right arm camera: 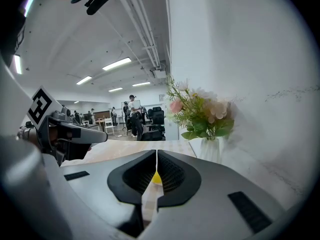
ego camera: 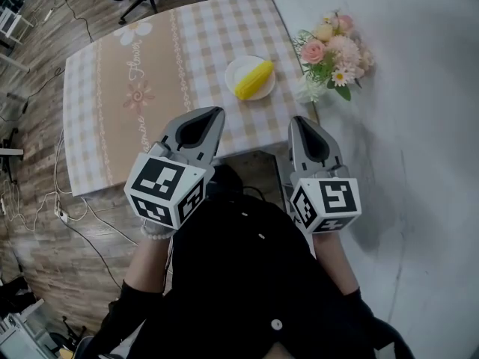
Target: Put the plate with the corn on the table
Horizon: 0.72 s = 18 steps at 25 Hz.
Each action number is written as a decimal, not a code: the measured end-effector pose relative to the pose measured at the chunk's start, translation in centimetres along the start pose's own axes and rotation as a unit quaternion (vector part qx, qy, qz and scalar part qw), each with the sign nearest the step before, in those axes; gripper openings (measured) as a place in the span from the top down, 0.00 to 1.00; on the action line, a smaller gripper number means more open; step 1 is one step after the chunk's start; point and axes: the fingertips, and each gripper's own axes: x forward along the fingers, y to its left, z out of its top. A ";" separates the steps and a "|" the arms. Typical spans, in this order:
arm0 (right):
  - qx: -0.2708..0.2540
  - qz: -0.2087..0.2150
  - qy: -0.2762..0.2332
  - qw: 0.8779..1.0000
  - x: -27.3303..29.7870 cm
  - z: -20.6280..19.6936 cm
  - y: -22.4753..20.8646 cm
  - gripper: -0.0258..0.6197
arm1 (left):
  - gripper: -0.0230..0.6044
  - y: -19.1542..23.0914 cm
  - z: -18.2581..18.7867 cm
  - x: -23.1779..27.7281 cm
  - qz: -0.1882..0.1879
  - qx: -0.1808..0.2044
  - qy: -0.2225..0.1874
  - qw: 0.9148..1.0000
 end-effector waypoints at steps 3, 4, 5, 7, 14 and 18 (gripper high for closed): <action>0.007 0.003 -0.002 1.000 -0.3 0.0 0.1 0.89 | 0.94 0.0 0.0 -0.4 0.002 -0.002 -0.003 1.000; 0.009 0.004 -0.003 1.000 -0.5 0.0 0.2 0.89 | 0.94 0.0 0.0 -0.5 0.002 -0.002 -0.003 1.000; 0.010 0.005 -0.003 1.000 -0.6 0.1 0.3 0.89 | 0.94 0.0 -0.1 -0.6 0.003 -0.003 -0.004 1.000; 0.009 0.006 -0.005 1.000 -0.8 0.1 0.6 0.89 | 0.94 -0.1 0.0 -0.9 0.004 -0.002 -0.006 1.000; 0.005 0.013 -0.005 1.000 -1.1 0.2 1.4 0.89 | 0.94 -0.3 0.0 -1.4 0.001 -0.001 -0.010 1.000; 0.003 0.017 -0.003 1.000 -1.1 0.2 1.6 0.89 | 0.94 -0.4 -0.1 -1.5 0.001 0.001 -0.014 1.000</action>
